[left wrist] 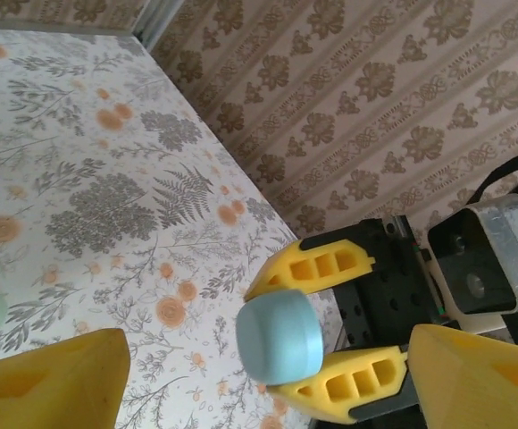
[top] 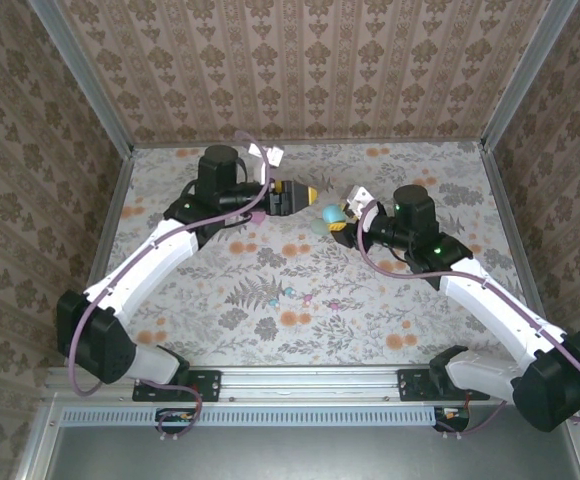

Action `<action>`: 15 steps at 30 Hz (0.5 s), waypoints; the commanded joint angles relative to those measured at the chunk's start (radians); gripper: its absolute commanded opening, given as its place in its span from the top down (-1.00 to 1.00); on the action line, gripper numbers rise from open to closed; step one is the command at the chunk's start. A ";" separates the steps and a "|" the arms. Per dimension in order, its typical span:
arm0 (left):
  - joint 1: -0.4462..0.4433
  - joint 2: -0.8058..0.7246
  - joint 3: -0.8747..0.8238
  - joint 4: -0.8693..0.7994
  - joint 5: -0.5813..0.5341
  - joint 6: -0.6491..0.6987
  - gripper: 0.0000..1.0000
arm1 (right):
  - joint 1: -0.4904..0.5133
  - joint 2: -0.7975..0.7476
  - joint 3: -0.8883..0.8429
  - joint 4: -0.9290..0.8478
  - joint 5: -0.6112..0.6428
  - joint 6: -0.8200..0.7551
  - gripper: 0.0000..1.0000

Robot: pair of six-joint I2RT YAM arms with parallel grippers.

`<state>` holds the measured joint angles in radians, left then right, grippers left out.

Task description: Insert the wireless bluetooth earbuds into the charging case

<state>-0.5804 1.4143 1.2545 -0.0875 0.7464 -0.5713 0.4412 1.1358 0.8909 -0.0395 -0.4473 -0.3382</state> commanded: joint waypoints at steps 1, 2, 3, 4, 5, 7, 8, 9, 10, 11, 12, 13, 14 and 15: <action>-0.023 0.037 0.054 -0.077 0.011 0.049 -0.59 | 0.014 -0.005 0.035 0.044 -0.022 -0.013 0.32; -0.029 0.049 0.066 -0.098 0.006 0.055 -0.58 | 0.016 -0.004 0.036 0.046 -0.018 -0.013 0.32; -0.034 0.057 0.074 -0.112 0.004 0.058 -0.57 | 0.018 -0.002 0.037 0.048 -0.015 -0.012 0.32; -0.040 0.066 0.081 -0.117 0.007 0.064 -0.56 | 0.021 -0.001 0.038 0.051 -0.011 -0.012 0.32; -0.046 0.071 0.083 -0.118 0.010 0.068 -0.55 | 0.023 -0.001 0.040 0.053 -0.005 -0.012 0.32; -0.056 0.078 0.086 -0.120 0.008 0.070 -0.53 | 0.028 0.001 0.041 0.056 0.006 -0.012 0.32; -0.061 0.082 0.088 -0.119 0.006 0.072 -0.51 | 0.029 0.001 0.040 0.059 0.012 -0.012 0.32; -0.064 0.086 0.088 -0.121 0.007 0.072 -0.50 | 0.030 0.002 0.042 0.061 0.016 -0.012 0.32; -0.065 0.090 0.092 -0.123 0.010 0.074 -0.49 | 0.031 0.002 0.043 0.062 0.020 -0.012 0.32; -0.069 0.095 0.095 -0.122 0.018 0.074 -0.48 | 0.032 0.005 0.046 0.059 0.026 -0.011 0.32; -0.072 0.098 0.098 -0.124 0.021 0.076 -0.47 | 0.033 0.008 0.049 0.056 0.032 -0.012 0.32; -0.075 0.102 0.101 -0.127 0.020 0.079 -0.46 | 0.035 0.010 0.053 0.050 0.037 -0.012 0.32; -0.078 0.103 0.104 -0.130 0.021 0.080 -0.46 | 0.037 0.012 0.056 0.044 0.041 -0.013 0.32; -0.081 0.106 0.105 -0.130 0.022 0.082 -0.45 | 0.037 0.016 0.059 0.040 0.047 -0.015 0.32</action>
<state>-0.6502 1.5085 1.3170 -0.1993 0.7464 -0.5194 0.4706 1.1412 0.9123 -0.0170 -0.4252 -0.3386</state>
